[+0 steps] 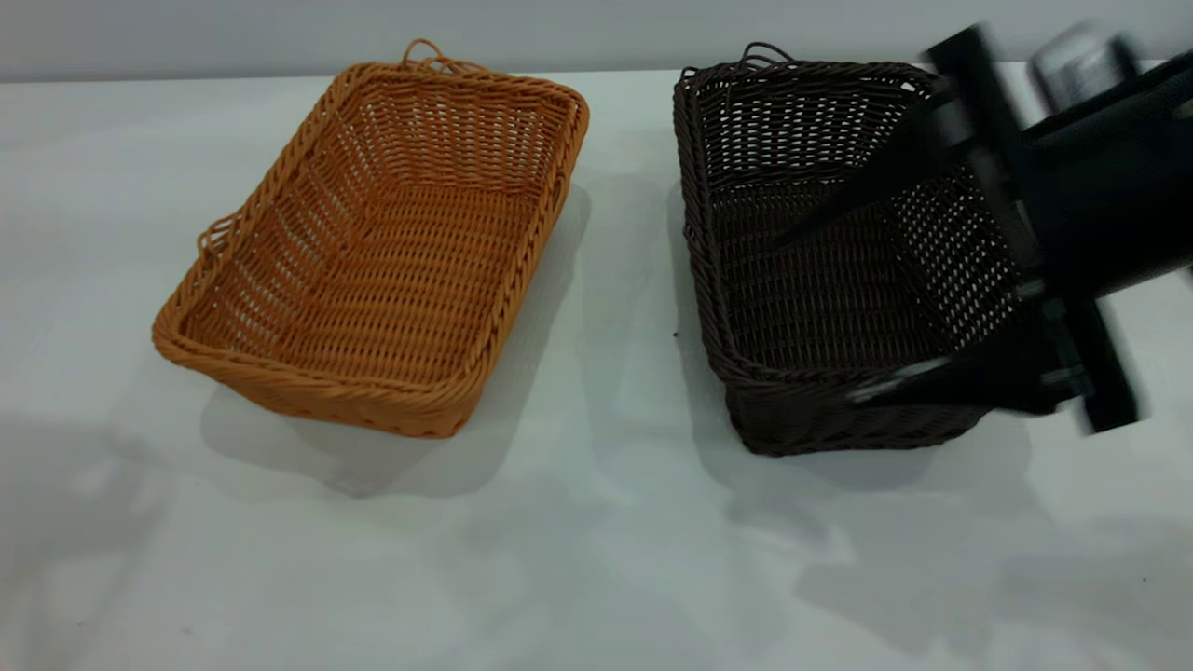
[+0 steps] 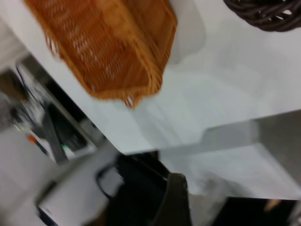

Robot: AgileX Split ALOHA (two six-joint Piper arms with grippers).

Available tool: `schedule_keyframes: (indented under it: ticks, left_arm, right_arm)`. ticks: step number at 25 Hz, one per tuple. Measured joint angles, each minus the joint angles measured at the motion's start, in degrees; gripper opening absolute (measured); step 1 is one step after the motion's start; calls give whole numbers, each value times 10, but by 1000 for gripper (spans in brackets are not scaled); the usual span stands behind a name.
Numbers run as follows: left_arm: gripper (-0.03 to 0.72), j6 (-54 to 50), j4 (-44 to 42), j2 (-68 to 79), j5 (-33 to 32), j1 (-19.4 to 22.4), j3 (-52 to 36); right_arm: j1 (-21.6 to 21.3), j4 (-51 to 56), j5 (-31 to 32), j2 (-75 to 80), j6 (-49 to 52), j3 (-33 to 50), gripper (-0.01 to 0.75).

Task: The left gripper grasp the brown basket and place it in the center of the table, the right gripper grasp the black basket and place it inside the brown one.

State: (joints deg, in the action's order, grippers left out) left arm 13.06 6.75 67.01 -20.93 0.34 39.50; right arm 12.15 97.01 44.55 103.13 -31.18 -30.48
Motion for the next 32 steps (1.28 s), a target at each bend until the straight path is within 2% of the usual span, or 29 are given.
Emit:
schedule_keyframes:
  ticks: [8,15,22,26,32]
  left_arm:
    - [587,0,0,0,3,0,0]
    - [587,1,0,0,4,0,0]
    - [587,1,0,2,6,0,0]
    - [587,-10,5,32,9,0,0]
    - [587,-15,13,144,25,0,39]
  right_arm:
    - [57,47,-139,70,107,-49,587]
    - [93,52,-222,114,160,-99,587]
    - [98,54,-340,140,219,-102,552]
    - [106,57,-372,147,256,-103,515]
    - [107,59,-378,180,280,-111,479]
